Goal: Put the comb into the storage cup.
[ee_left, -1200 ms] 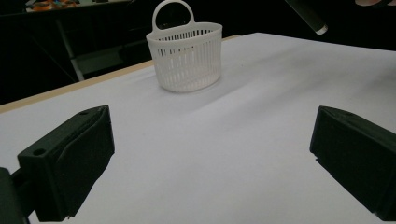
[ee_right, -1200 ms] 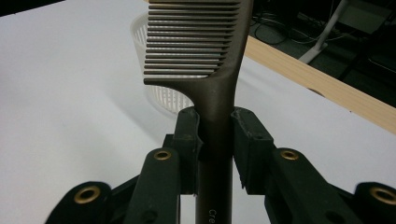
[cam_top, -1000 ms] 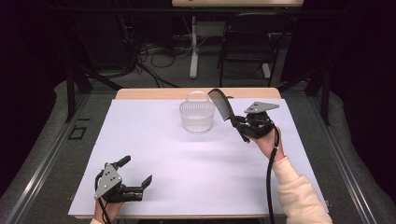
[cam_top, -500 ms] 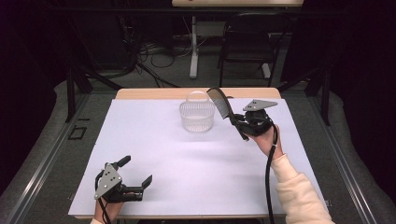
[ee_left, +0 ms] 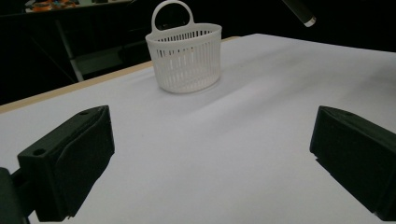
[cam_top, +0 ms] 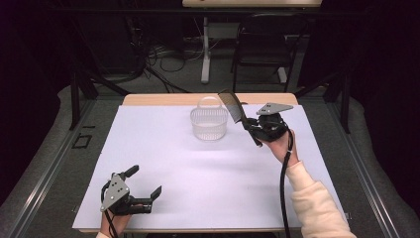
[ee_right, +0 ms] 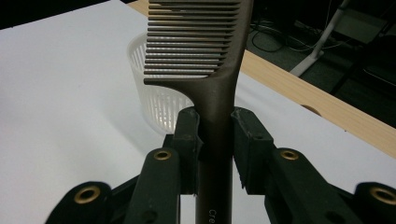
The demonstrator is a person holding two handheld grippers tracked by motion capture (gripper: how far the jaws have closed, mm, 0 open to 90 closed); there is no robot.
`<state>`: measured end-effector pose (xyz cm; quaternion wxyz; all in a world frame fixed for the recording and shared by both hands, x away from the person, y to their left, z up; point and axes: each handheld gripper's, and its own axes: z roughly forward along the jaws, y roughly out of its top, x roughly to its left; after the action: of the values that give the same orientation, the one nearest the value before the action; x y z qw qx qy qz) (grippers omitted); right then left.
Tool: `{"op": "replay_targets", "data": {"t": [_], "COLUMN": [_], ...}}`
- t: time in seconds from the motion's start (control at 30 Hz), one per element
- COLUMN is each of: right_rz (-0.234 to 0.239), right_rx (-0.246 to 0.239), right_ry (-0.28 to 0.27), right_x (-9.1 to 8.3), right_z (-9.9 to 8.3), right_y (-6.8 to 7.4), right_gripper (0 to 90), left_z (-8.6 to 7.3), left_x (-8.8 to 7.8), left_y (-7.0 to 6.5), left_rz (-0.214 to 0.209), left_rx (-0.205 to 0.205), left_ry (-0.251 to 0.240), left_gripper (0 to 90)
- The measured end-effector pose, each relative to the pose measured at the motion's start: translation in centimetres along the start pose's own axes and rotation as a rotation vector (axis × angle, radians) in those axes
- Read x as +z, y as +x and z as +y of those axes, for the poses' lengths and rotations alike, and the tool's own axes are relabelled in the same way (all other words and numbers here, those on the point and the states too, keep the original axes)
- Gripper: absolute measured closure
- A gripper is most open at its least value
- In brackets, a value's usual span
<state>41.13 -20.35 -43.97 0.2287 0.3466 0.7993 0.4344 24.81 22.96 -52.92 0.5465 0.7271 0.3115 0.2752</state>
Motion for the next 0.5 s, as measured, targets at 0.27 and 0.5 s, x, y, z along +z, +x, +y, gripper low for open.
{"op": "replay_targets", "data": {"t": [0.27, 0.5], "right_rz": [-0.007, -0.012], "right_rx": [0.001, 0.000], "right_ry": [-0.010, -0.011], "right_x": [0.10, 0.46], "right_z": [0.36, 0.47], "right_y": [-0.12, -0.24], "right_gripper": [73.0, 72.9], "left_z": [0.01, 0.02], "left_x": [-0.03, -0.03], "left_y": [0.00, -0.03], "left_rz": [0.001, -0.002], "left_rx": [-0.002, 0.001], "left_ry": [-0.004, -0.005], "left_gripper": [0.0, 0.0]}}
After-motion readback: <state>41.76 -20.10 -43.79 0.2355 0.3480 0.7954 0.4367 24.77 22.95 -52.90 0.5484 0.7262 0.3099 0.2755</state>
